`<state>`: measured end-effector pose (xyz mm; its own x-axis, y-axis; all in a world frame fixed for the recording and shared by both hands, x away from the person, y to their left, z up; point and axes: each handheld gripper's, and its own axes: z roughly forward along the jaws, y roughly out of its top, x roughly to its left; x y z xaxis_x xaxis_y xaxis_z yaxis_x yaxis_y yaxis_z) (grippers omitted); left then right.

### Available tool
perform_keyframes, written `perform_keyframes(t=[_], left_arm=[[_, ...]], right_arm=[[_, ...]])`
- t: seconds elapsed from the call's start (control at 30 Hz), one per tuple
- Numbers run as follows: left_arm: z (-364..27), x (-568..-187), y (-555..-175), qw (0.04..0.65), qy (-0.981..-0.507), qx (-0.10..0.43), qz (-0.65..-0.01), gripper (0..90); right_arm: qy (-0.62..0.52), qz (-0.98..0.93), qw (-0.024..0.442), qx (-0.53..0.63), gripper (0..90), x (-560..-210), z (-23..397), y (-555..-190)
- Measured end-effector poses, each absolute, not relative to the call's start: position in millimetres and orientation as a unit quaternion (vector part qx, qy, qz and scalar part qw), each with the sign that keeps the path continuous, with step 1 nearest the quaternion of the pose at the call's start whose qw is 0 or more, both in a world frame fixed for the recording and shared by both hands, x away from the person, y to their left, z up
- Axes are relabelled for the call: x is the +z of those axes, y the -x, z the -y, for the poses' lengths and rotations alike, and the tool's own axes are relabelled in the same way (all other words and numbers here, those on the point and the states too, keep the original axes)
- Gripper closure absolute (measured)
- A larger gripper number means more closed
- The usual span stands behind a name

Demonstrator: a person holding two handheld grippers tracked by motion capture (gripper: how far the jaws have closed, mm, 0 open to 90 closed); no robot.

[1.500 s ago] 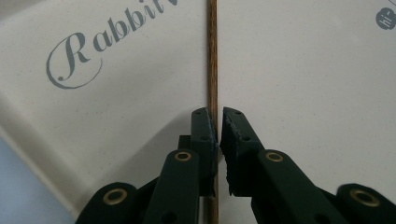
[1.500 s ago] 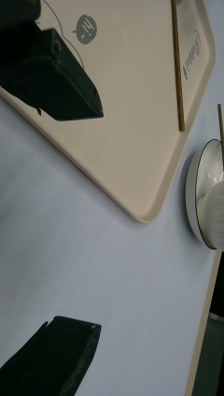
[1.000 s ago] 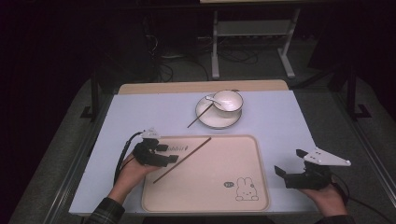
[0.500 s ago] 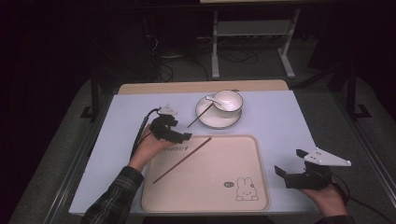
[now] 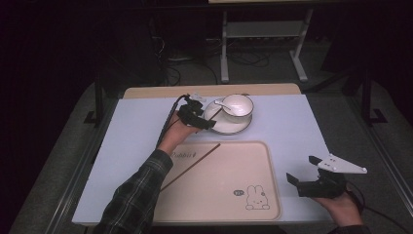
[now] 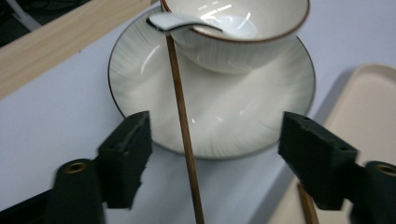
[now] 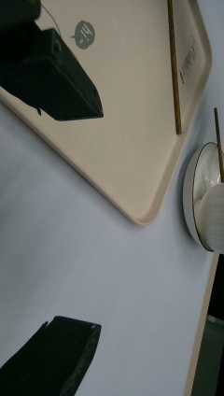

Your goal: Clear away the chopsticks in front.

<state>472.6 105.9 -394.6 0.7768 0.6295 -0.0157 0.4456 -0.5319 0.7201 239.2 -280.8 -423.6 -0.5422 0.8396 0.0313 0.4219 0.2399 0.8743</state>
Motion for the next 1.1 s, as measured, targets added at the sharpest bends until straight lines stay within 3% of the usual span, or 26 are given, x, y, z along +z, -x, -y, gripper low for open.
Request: perform_keyframes(t=[0.1,0.2,0.43,0.7,1.1], left_arm=[[-100,-397,-480,0.368,-0.866,0.129,-0.312,34.6],[-93,-403,-489,0.364,-0.863,0.134,-0.323,47.8],[-81,-421,-508,0.345,-0.867,0.13,-0.336,66.5],[-78,-432,-514,0.336,-0.863,0.126,-0.355,81.7],[-89,-424,-515,0.328,-0.857,0.135,-0.373,84.0]], right_arm=[[-0.419,-0.753,0.231,0.453,0.0,-424,281,-240],[-0.419,-0.752,0.231,0.454,0.0,-424,281,-240],[-0.419,-0.751,0.229,0.455,0.0,-424,283,-240],[-0.419,-0.75,0.23,0.458,0.0,-424,284,-240],[-0.421,-0.748,0.23,0.458,0.0,-424,285,-240]])
